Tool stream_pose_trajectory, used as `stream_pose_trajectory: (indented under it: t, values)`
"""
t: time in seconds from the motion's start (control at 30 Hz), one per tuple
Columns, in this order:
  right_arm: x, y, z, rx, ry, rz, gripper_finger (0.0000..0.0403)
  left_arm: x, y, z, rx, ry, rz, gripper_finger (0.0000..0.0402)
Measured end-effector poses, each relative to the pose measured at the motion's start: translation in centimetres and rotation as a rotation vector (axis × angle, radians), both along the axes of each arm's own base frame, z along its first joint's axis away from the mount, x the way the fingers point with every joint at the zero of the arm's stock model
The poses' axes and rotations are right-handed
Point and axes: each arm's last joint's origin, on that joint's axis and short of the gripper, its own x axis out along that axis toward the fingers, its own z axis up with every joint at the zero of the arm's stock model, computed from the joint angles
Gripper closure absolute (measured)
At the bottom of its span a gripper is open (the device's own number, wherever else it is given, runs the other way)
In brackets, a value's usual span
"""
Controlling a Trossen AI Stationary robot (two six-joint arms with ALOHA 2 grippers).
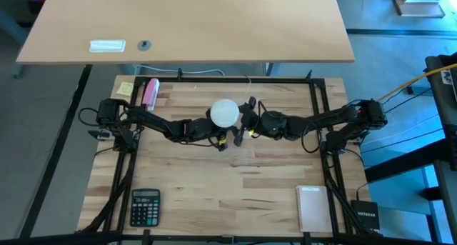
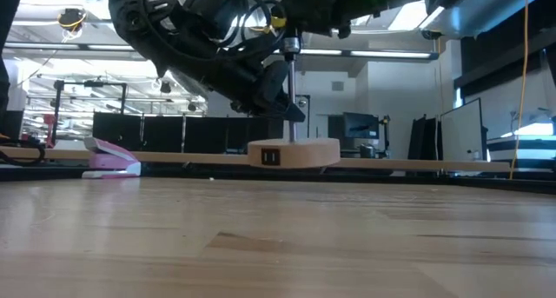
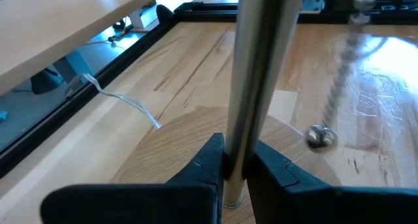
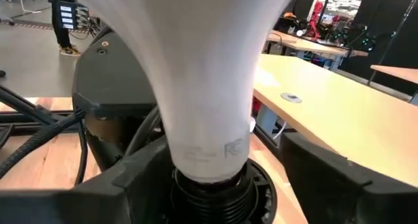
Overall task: Screw lightbulb
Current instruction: Insert the white lightbulb into the brown lamp
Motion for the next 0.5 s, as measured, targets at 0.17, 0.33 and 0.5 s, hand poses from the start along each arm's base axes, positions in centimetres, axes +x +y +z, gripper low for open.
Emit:
stream_pose_trajectory:
  t: [0.17,0.33,0.5]
  values:
    - [-0.5,0.0,0.5,-0.012,0.017,0.023,0.0116,0.0,0.0,0.0,0.006,0.002,-0.008,0.0370]
    - [-2.2,0.2,2.0,-0.007,0.058,0.103,0.0115,0.1,-0.2,0.2,-0.001,-0.004,-0.079,0.0372]
    - [-3.8,0.2,3.2,0.000,0.087,0.143,0.0114,0.1,-0.3,0.1,0.001,0.005,-0.114,0.0373]
